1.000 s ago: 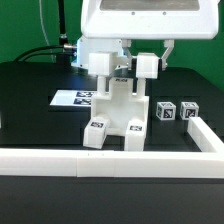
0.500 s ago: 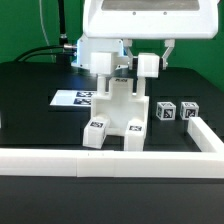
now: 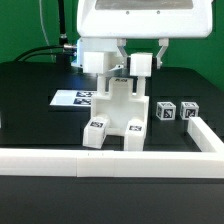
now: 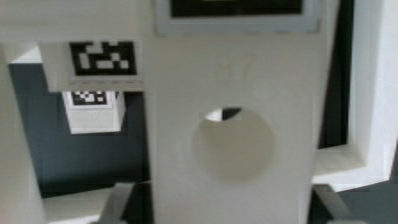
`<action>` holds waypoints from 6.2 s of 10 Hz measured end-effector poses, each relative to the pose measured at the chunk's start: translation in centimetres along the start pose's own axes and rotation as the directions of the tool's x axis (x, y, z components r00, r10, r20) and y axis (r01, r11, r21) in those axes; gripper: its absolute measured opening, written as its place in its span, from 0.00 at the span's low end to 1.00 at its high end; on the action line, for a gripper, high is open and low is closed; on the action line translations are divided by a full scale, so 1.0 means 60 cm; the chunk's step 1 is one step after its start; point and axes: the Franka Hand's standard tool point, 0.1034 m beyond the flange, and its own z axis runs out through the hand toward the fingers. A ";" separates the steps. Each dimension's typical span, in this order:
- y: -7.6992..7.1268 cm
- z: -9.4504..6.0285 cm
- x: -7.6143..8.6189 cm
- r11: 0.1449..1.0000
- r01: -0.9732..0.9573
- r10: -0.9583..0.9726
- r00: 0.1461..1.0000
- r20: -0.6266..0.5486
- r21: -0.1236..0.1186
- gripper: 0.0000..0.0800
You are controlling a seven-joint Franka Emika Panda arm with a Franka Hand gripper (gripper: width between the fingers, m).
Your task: Assemble chair
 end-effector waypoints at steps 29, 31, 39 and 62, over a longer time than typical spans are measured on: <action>0.017 0.004 0.022 0.998 0.062 -0.062 0.998 0.015 -0.019 0.36; 0.017 0.004 0.022 0.998 0.062 -0.062 0.998 0.014 -0.019 0.36; 0.020 0.004 0.020 0.999 0.039 -0.039 0.999 0.018 -0.011 0.36; 0.004 0.002 0.000 0.998 -0.063 0.063 0.997 -0.034 0.001 0.36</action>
Offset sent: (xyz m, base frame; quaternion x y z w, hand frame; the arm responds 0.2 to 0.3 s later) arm -0.0069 -0.0132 -0.0020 -0.0307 -0.0367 0.1191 0.9917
